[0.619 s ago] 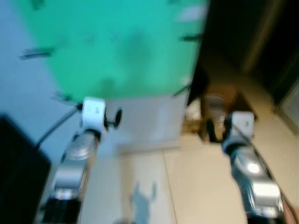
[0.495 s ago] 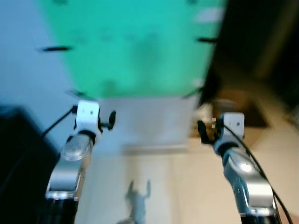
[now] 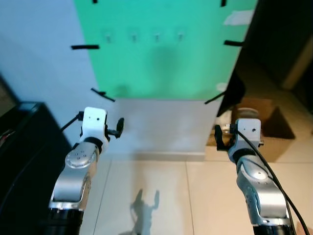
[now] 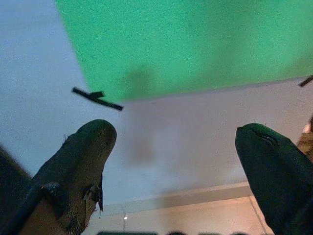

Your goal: Hang keys on a hook

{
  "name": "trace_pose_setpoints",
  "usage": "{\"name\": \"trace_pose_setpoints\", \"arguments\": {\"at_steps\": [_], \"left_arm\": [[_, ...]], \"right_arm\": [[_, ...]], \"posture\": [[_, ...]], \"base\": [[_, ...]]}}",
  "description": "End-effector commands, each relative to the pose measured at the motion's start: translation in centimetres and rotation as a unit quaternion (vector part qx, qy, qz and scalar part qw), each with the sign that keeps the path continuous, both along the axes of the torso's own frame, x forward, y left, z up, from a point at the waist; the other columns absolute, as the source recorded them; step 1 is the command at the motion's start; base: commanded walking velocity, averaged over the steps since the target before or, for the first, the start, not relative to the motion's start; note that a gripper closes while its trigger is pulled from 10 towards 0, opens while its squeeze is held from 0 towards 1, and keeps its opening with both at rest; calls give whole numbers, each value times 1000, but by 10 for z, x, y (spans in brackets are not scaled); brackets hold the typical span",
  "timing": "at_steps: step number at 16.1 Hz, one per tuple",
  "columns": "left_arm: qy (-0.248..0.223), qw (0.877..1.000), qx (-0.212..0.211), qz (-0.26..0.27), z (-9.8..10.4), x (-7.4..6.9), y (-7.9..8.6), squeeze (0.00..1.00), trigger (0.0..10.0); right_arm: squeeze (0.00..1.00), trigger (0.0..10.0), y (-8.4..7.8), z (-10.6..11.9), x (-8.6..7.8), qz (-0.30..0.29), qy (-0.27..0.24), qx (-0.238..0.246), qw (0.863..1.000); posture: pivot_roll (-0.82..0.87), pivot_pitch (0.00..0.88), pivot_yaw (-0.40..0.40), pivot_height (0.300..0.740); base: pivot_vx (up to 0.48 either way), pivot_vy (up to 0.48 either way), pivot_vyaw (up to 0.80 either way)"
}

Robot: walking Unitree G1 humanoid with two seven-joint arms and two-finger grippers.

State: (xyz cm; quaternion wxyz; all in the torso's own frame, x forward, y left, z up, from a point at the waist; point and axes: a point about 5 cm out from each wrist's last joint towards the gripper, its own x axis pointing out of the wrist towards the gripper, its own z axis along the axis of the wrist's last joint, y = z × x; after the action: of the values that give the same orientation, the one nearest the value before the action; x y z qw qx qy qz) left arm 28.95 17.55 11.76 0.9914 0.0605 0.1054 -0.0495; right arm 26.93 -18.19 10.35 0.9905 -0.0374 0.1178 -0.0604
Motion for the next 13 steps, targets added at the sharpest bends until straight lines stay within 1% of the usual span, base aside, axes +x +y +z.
{"name": "trace_pose_setpoints", "arguments": {"at_steps": [1,7,11,13], "left_arm": [[4,1000,2,-2,0,-2,0,4,10000],[4,1000,4,-10,2,-1,-2,16,10000],[4,1000,6,-10,3,1,-2,16,10000],[3,1000,8,-10,4,1,-1,16,10000]], "right_arm": [[1000,10000,0,1,2,-1,-3,3,1000],[1000,10000,1,0,4,6,2,3,1000],[1000,10000,0,0,6,3,3,0,1000],[1000,10000,-1,0,7,-10,1,6,1000]], "posture": [[-111,0,49,740],[-110,0,51,740],[-109,0,57,740],[-110,0,59,740]], "base": [[319,0,0],[339,0,0],[348,0,738],[354,0,0]]}}
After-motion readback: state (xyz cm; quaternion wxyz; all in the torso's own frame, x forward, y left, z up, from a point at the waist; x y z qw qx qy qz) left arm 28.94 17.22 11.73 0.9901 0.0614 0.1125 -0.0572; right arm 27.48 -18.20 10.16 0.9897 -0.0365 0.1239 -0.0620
